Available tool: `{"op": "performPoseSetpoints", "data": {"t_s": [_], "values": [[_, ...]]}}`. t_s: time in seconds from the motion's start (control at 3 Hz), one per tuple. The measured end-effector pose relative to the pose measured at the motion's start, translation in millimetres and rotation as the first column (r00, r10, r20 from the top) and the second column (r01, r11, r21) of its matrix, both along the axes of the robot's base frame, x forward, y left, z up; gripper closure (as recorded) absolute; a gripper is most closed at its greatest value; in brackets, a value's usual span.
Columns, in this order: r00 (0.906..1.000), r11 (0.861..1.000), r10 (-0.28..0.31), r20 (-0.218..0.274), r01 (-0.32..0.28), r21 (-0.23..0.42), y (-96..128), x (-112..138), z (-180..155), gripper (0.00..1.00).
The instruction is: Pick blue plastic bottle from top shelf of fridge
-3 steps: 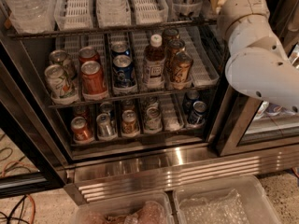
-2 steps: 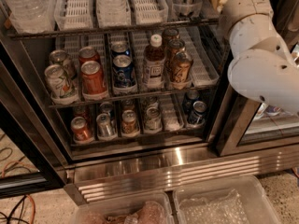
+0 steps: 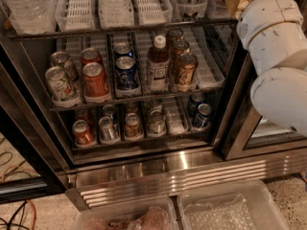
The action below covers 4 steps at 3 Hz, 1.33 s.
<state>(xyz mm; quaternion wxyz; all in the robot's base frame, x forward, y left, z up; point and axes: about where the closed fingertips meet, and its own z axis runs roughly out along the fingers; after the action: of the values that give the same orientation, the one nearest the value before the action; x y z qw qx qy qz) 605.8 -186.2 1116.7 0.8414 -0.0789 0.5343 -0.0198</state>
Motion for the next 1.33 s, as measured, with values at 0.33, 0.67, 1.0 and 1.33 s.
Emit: {"op": "performPoseSetpoints", "data": {"t_s": [0.33,0.67,1.0,1.33], "values": [[0.9999,1.000,0.011,0.002,-0.011,-0.010,-0.6,-17.6,3.7,1.00],[0.9994,0.999,0.034,0.003,-0.034,-0.013,-2.1,-31.5,8.5,1.00],[0.9971,0.997,0.074,-0.015,-0.075,-0.021,-5.7,-48.2,10.5,1.00],[0.9904,0.990,0.129,-0.050,-0.131,-0.043,-5.3,-61.3,5.2,1.00]]}}
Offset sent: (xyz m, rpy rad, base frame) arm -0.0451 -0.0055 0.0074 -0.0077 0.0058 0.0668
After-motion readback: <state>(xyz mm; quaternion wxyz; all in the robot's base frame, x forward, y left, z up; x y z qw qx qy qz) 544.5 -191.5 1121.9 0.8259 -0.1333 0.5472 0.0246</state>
